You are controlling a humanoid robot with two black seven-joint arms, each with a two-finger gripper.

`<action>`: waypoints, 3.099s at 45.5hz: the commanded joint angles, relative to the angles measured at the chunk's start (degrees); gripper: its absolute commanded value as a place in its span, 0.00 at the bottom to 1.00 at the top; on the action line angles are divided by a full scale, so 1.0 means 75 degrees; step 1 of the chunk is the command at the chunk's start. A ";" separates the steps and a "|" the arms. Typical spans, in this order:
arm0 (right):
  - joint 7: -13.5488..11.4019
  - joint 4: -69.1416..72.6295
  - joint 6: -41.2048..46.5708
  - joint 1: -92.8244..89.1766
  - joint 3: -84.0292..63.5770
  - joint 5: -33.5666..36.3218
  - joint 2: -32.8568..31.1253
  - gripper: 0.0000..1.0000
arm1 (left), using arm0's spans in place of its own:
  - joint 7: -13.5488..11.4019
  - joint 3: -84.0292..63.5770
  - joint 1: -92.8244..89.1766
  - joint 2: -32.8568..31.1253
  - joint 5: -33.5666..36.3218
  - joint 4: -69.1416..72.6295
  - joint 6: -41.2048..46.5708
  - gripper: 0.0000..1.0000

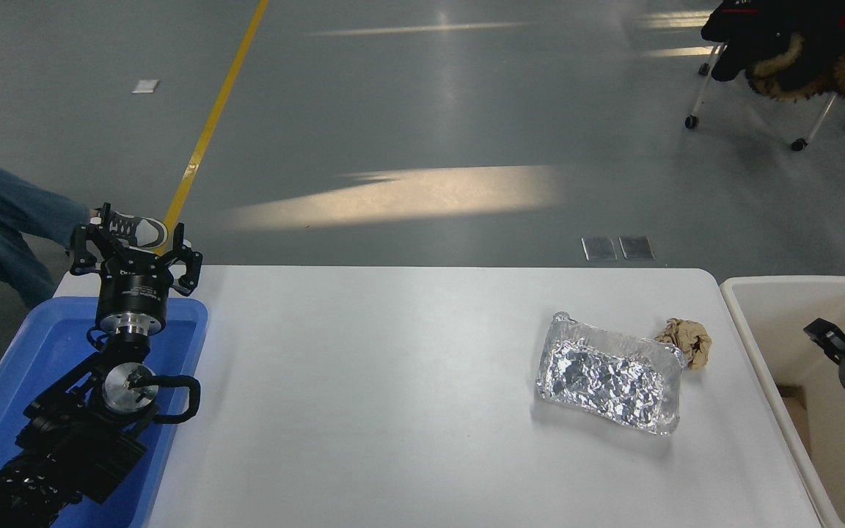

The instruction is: Pick up foil plate and place in dustbin

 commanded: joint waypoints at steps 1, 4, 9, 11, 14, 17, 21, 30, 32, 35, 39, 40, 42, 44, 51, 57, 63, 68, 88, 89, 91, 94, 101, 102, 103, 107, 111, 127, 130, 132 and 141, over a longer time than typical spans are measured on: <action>-0.0020 -0.0209 -0.0598 -0.0439 0.0453 -0.0162 0.0304 1.00 | 0.0000 0.0000 0.0006 0.0000 0.0001 -0.0004 0.0000 0.99; -0.0008 -0.0209 -0.0633 -0.0439 0.0465 -0.0162 0.0316 1.00 | 0.0011 0.0000 -0.0005 0.0011 0.0002 -0.0004 0.0000 0.99; -0.0008 -0.0221 -0.0657 -0.0439 0.0512 -0.0162 0.0316 1.00 | 0.0011 0.0000 -0.0005 0.0012 0.0002 0.0007 0.0000 0.99; -0.0008 -0.0221 -0.0669 -0.0439 0.0535 -0.0162 0.0305 1.00 | 0.0011 0.0000 0.0006 0.0012 0.0002 -0.0004 0.0000 0.99; -0.0008 -0.0232 -0.0669 -0.0427 0.0512 -0.0162 0.0281 1.00 | 0.0011 0.0000 -0.0005 0.0012 0.0002 0.0007 0.0000 0.99; -0.0008 -0.0232 -0.0669 -0.0381 0.0512 -0.0162 0.0293 1.00 | 0.0000 0.0000 0.0006 0.0012 0.0002 -0.0004 0.0000 0.99; 0.0004 -0.0244 -0.0669 -0.0333 0.0512 -0.0162 0.0316 1.00 | 0.0011 0.0000 0.0006 0.0011 0.0002 -0.0004 0.0000 0.99; 0.0004 -0.0221 -0.0587 -0.0263 0.0629 -0.0139 0.0247 1.00 | 0.0000 0.0000 0.0006 0.0000 -0.0010 0.0007 0.0012 0.99; 0.0027 -0.0116 -0.0540 -0.0147 0.0687 -0.0150 0.0211 1.00 | -0.0012 -0.0012 -0.0005 -0.0012 -0.0022 0.0007 0.0024 0.99; 0.0039 0.0725 -0.0446 0.0682 0.1015 -0.0244 0.0117 1.00 | 0.0011 0.0011 -0.0017 0.0011 0.0013 -0.0004 0.0012 0.99; 0.0027 0.2785 -0.0446 0.1937 0.0981 -0.0852 -0.0981 1.00 | 0.0011 0.0012 -0.0017 0.0000 0.0013 -0.0004 0.0012 0.99; 0.0027 0.3429 -0.0504 0.2218 0.0969 -0.1039 -0.1356 1.00 | 0.0011 0.0012 -0.0017 0.0011 0.0013 -0.0004 0.0000 0.99; 0.0027 0.4660 -0.0528 0.2944 0.0934 -0.1403 -0.1826 1.00 | 0.0011 0.0012 -0.0017 0.0000 0.0013 -0.0004 0.0000 0.99; 0.0039 0.5634 -0.0493 0.3776 0.0794 -0.1824 -0.2050 1.00 | 0.0011 0.0012 -0.0017 0.0000 0.0013 -0.0004 0.0000 0.99; 0.0039 0.8249 -0.0481 0.6495 -0.1172 -0.2283 -0.2275 1.00 | 0.0011 0.0012 -0.0005 0.0012 0.0013 -0.0004 0.0000 0.99; 0.0074 1.0616 -0.0376 0.9085 -0.3166 -0.2272 -0.1139 1.00 | 0.0011 0.0012 -0.0005 0.0012 0.0013 -0.0004 0.0000 0.99; 0.0086 1.2457 -0.0142 1.0914 -0.3695 -0.2260 -0.0096 1.00 | 0.0011 0.0011 -0.0005 0.0012 0.0002 -0.0004 0.0000 0.99; 0.0086 1.3465 0.0431 1.2226 -0.3672 -0.2260 0.0433 1.00 | 0.0011 0.0000 0.0006 0.0012 -0.0010 0.0007 0.0000 0.99; 0.0659 1.4050 0.4779 1.6119 -0.2688 -0.2167 0.0726 1.00 | 0.0000 0.0000 0.0006 0.0000 -0.0010 0.0007 0.0012 0.99; 0.0683 1.4050 0.4908 1.6213 -0.2606 -0.2108 0.0726 1.00 | 0.0000 0.0000 0.0006 0.0000 -0.0010 0.0007 0.0012 0.99; 0.0695 1.4050 0.5084 1.6342 -0.2500 -0.1991 0.0750 1.00 | 0.0000 0.0000 0.0006 0.0000 -0.0010 0.0007 0.0012 0.99; 0.0695 1.4050 0.5167 1.6506 -0.2383 -0.1839 0.0808 1.00 | 0.0000 0.0000 0.0006 0.0000 -0.0010 0.0007 0.0012 0.99; 0.0672 1.4050 0.5027 1.6262 -0.2288 -0.1768 0.1089 1.00 | 0.0000 0.0000 0.0006 -0.0012 -0.0010 0.0007 0.0012 0.99; 0.0672 1.4050 0.4911 1.6098 -0.2312 -0.1768 0.1090 1.00 | 0.0000 -0.0012 0.0006 0.0000 -0.0010 0.0007 0.0012 0.99; 0.0672 1.4050 0.4747 1.5887 -0.2347 -0.1779 0.1113 1.00 | 0.0000 -0.0012 0.0006 -0.0012 -0.0010 0.0007 0.0012 0.99; 0.0660 1.4050 0.3880 1.5242 -0.2639 -0.1896 0.1090 1.00 | 0.0000 -0.0012 0.0006 -0.0012 -0.0010 0.0007 0.0012 0.99; 0.0648 1.3913 0.3165 1.4364 -0.3038 -0.1978 0.1066 1.00 | 0.0000 -0.0012 0.0006 -0.0012 -0.0010 0.0007 0.0012 0.99; 0.0613 1.1992 0.0235 0.9771 -0.3332 -0.2576 0.0551 1.00 | 0.0000 -0.0012 0.0006 0.0000 -0.0010 0.0007 0.0012 0.99; 0.0590 1.1360 0.0070 0.8880 -0.3215 -0.2471 0.0504 1.00 | 0.0000 0.0000 0.0006 0.0000 -0.0010 0.0007 0.0012 0.99; 0.0590 1.0996 0.0035 0.8353 -0.3168 -0.2459 0.0399 1.00 | 0.0000 0.0000 0.0006 0.0000 -0.0010 0.0007 0.0012 0.99; 0.0601 0.9765 -0.0375 0.6430 -0.2149 -0.2529 -0.0199 1.00 | 0.0000 -0.0012 0.0006 0.0000 -0.0010 0.0007 0.0012 0.99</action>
